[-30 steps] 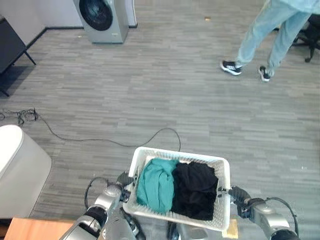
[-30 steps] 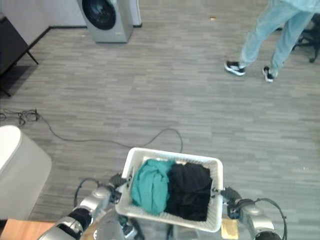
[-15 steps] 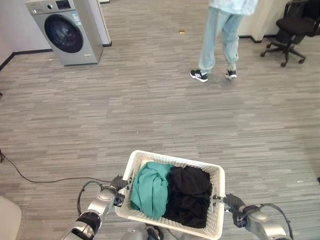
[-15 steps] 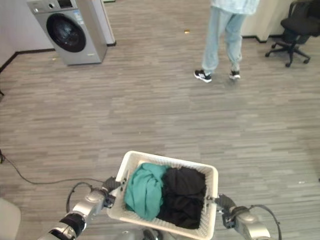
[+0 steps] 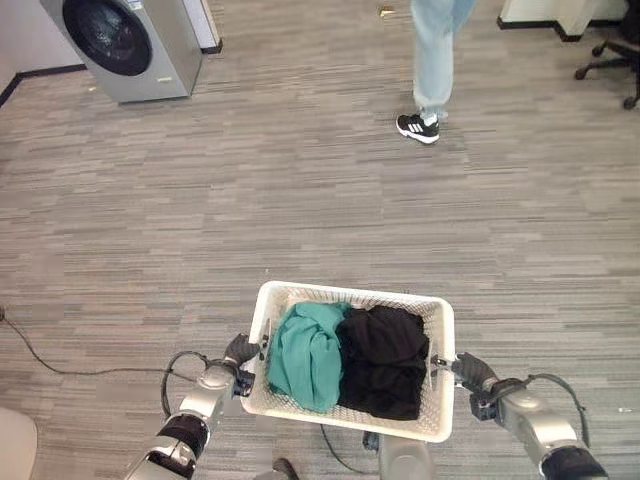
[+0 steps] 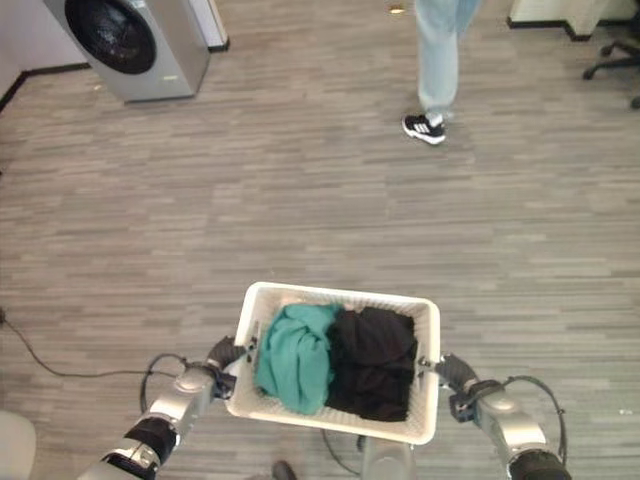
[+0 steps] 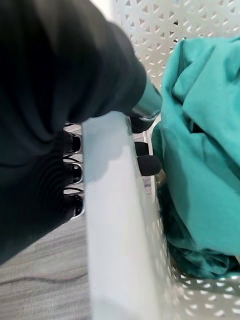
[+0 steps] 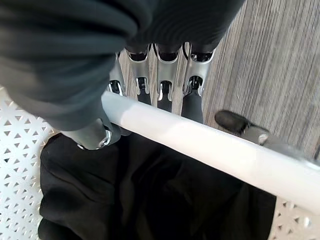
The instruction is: Grab the laundry basket,head to the washer,open it,put in the laundry and shut it.
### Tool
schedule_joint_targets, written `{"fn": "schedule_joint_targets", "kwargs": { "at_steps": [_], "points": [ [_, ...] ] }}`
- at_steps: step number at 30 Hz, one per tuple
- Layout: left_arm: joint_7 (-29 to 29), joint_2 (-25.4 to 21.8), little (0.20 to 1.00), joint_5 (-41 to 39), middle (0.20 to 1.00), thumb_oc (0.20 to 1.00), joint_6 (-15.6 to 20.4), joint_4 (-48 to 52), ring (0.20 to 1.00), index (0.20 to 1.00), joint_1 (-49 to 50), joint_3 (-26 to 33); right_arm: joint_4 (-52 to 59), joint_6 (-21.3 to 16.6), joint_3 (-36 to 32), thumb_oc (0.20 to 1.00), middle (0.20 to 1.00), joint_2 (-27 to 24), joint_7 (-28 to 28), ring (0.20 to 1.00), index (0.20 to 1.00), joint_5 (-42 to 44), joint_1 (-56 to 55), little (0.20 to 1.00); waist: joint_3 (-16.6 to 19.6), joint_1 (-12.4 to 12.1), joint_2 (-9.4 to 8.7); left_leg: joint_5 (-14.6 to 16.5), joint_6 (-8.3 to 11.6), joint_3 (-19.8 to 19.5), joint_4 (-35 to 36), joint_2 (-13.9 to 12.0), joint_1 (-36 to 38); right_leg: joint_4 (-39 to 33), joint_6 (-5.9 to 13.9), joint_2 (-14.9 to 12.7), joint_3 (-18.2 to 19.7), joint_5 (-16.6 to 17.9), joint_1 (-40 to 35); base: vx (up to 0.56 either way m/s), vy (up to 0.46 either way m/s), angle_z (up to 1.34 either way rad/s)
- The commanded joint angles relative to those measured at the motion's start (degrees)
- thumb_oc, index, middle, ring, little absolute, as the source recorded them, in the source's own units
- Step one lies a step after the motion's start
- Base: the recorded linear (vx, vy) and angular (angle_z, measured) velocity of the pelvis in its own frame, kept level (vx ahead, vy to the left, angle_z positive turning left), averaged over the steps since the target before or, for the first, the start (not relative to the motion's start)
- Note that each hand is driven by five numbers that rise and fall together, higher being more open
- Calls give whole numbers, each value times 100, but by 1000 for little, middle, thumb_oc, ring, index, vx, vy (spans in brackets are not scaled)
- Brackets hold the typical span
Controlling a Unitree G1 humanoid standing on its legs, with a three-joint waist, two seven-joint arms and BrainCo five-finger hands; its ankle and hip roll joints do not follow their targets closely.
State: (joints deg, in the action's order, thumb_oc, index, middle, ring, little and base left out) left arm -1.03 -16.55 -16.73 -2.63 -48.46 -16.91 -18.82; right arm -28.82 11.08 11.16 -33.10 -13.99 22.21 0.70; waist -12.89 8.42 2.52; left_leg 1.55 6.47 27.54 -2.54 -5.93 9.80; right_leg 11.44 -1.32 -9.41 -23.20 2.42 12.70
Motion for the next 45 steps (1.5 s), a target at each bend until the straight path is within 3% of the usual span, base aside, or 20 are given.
{"fn": "schedule_joint_targets", "kwargs": {
  "at_steps": [1,3,5,6,9,12,13,15,19,21,24,27,29,30,32,34,35,38,41,45],
  "points": [
    [515,-85,200,-136,200,200,278,193,200,200,-290,-131,612,-282,-227,200,200,55,-759,200,200,613,-451,200,-36,68,-213,-783,240,-428,-1817,-11,-290,-696,931,-61,389,723,26,259,-312,76],
    [550,-102,200,-169,200,200,208,195,200,200,-358,-205,698,-274,-334,200,200,6,-693,200,200,782,-540,200,-93,34,-293,-1771,620,-284,-3152,-748,-679,-750,526,154,144,367,-409,451,-506,85],
    [539,-128,200,-195,200,200,147,155,200,200,-452,-285,662,-248,-357,200,200,-86,-672,200,200,853,-637,200,-244,-245,-571,-1840,692,-180,-4242,-1036,-1445,-1018,253,288,113,-50,-1114,502,-473,19],
    [538,-130,200,-197,200,200,148,153,200,200,-456,-292,664,-248,-363,200,200,-81,-672,200,200,853,-640,200,-260,-237,-540,-1805,698,-219,-4312,-1087,-1476,-1029,244,329,89,-53,-1133,370,-243,-1],
    [498,-77,200,-229,200,200,138,28,200,200,-598,-296,691,-214,-412,200,200,-202,-685,200,200,718,-748,200,-304,-362,-571,-1769,693,-52,-3700,-1053,-2158,-1185,345,363,100,-133,-1490,374,-98,-1],
    [504,-98,200,-69,200,200,188,-89,200,200,-694,-227,792,-305,-533,200,200,-220,-716,200,200,824,-972,200,-258,-438,-318,-2022,590,206,-1084,-1088,-2220,-1198,594,460,97,-298,-1684,488,107,-16],
    [554,-105,200,20,200,200,224,-52,200,200,-730,-212,773,-384,-549,200,200,-261,-744,200,200,874,-1060,200,-221,-489,-243,-2161,642,88,297,-1080,-2194,-1076,745,365,127,-604,-1897,660,211,-28],
    [556,-126,200,-5,200,200,234,7,200,200,-734,-213,755,-399,-531,200,200,-275,-773,200,200,890,-1049,200,-253,-505,-201,-2277,505,167,572,-1127,-2148,-950,741,309,52,-573,-1906,380,101,-27],
    [649,-332,200,52,200,200,208,401,200,200,-634,-263,623,-334,-471,200,200,-343,-880,200,200,828,-1045,200,-249,-544,-231,-2373,641,604,636,-1328,-2105,-764,838,249,24,-914,-2288,458,38,-10],
    [741,-458,200,54,200,200,175,482,200,200,-449,-242,524,-237,-327,200,200,-267,-970,200,200,817,-972,200,-96,-786,-318,-2167,416,328,374,-1042,-2112,-723,875,220,225,-1177,-2642,732,62,6],
    [778,-576,200,120,200,200,181,610,200,200,-340,-289,372,-241,-274,200,200,-103,-995,200,200,919,-885,200,0,-960,-559,-1657,137,240,-119,-790,-2333,-403,1046,-151,268,-914,-2775,528,105,9],
    [815,-706,200,140,200,200,198,659,200,200,-305,-334,309,-263,-252,200,200,132,-1035,200,200,1079,-845,200,65,-1077,-864,-1008,-325,444,-458,-239,-2189,878,1475,-720,600,533,-2410,466,241,23],
    [797,-731,200,220,200,200,192,808,200,200,-227,-361,321,-292,-176,200,200,195,-1049,200,200,1130,-796,200,-37,-1122,-828,-761,-567,501,-407,49,-1905,1834,1582,-1051,673,1323,-1972,511,319,24],
    [807,-777,200,220,200,200,166,857,200,200,-225,-363,347,-281,-181,200,200,210,-1069,200,200,1167,-794,200,-108,-1090,-747,-655,-661,466,-366,112,-1735,2250,1590,-1131,666,1438,-1708,468,239,20],
    [716,-842,200,220,200,200,193,854,200,200,-323,-368,240,-350,-147,200,200,161,-1038,200,200,1160,-686,200,-356,-921,-587,-551,-706,207,-293,174,-1388,2660,1492,-628,1138,882,-742,488,123,3],
    [736,-887,200,265,200,200,222,775,200,200,-464,-357,195,-339,-187,200,200,135,-1045,200,200,1212,-605,200,-505,-805,-519,-509,-621,180,-84,246,-962,2172,1472,-779,693,592,-217,577,-16,2],
    [699,-875,200,270,200,200,201,726,200,200,-563,-371,35,-382,-185,200,200,141,-948,200,200,1222,-531,200,-468,-777,-518,-496,-405,135,-1,260,-698,962,1359,-763,186,302,-45,396,-138,25],
    [673,-896,200,211,200,200,255,701,200,200,-636,-324,48,-391,-329,200,200,32,-915,200,200,1272,-577,200,-411,-651,-466,-516,-175,-124,-48,218,-532,-298,1344,-432,156,381,-26,480,-220,49],
    [549,-854,200,235,200,200,341,686,200,200,-773,-222,-17,-479,-450,200,200,-34,-845,200,200,1251,-531,200,-401,-620,-384,-392,24,-306,-245,37,-370,-908,1499,-717,287,787,283,535,-338,63],
    [626,-785,200,276,200,200,342,620,200,200,-634,-241,47,-385,-472,200,200,-64,-878,200,200,1202,-755,200,-362,-531,-418,-1041,282,-737,-1624,-484,-521,-421,995,-378,260,457,-156,347,-414,39]
  ]
}}
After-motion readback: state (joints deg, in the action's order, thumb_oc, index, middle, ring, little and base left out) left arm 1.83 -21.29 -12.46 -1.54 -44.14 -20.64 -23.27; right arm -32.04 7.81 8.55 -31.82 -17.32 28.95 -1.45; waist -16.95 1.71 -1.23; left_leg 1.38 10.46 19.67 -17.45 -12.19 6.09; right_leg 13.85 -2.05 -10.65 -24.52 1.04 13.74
